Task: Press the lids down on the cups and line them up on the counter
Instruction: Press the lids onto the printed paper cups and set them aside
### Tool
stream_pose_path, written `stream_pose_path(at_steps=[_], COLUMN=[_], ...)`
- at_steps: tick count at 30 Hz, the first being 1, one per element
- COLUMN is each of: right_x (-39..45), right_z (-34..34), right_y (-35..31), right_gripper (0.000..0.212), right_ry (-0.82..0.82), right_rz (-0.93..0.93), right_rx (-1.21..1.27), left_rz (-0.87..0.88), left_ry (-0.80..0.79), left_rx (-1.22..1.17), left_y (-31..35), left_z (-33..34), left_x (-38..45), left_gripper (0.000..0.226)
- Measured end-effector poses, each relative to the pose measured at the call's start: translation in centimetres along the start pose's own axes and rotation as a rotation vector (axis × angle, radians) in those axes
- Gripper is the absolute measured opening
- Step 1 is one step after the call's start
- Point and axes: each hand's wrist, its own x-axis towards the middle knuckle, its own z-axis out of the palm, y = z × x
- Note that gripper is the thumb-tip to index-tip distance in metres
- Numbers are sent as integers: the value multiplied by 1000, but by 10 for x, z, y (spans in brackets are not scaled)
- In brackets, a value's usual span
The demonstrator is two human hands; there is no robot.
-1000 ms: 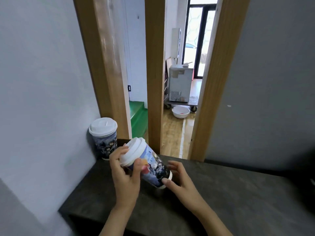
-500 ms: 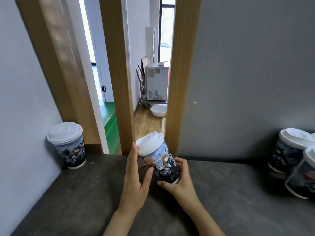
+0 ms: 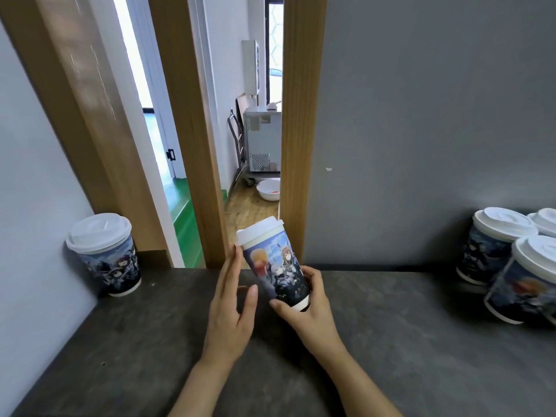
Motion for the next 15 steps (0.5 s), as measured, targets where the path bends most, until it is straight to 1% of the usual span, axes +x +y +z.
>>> stream_pose_path(at_steps=[4,6,8,11,12,15], right_x=[2,3,3,3,3,4], right_z=[-2,-4,-4,-5,-5,-4], right_y=[-2,-4,-7,-10,-10,-12], right_gripper=[63,57,56,54,57,73], right_ry=[-85,-173,-266,-358,-383,-410], right_rz=[114,207,278,304,317,366], right_rx=[125,204,274,335,364,442], left_rz=[-48,-68,-84,-183,-204,-220], left_ry=[32,86,149,211,228,275], left_rx=[0,-58,-115,-195,-197,-167], left_y=[1,2,2,0,-1,-2], left_z=[0,-1,-4,-5,-5,-6], left_x=[-1,-2,-2,-2,-2,-2], left_gripper=[63,61,59,50,46,39])
